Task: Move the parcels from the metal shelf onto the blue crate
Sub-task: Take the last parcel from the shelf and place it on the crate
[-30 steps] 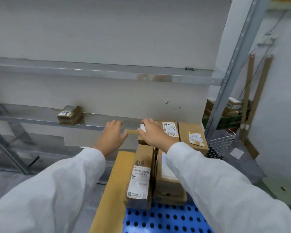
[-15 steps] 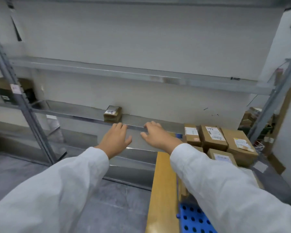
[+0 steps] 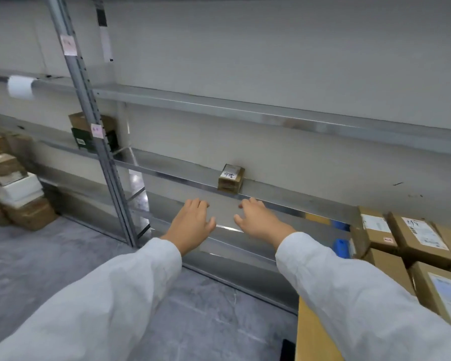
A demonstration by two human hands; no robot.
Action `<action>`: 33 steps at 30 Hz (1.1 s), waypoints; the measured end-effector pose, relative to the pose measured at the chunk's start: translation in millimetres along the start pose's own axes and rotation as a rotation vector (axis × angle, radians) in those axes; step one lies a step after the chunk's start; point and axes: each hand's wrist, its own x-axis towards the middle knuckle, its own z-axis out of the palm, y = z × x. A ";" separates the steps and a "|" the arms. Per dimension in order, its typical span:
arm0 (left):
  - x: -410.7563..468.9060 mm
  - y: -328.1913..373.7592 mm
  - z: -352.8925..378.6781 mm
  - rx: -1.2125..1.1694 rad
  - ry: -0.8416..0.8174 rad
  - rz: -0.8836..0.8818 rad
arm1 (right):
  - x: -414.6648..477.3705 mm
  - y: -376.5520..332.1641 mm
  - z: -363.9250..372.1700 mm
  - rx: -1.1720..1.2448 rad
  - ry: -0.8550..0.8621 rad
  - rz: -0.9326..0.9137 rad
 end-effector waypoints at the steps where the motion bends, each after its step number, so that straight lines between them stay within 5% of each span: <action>1: 6.1 -7.5 3.2 0.018 -0.009 0.002 | 12.5 -2.6 3.9 0.004 -0.004 -0.004; 12: 119.7 -76.5 36.3 0.108 -0.093 0.020 | 158.8 3.6 38.0 0.109 -0.080 0.008; 33: 305.4 -104.2 150.4 -0.202 -0.213 0.035 | 307.8 95.8 50.3 0.124 -0.034 0.280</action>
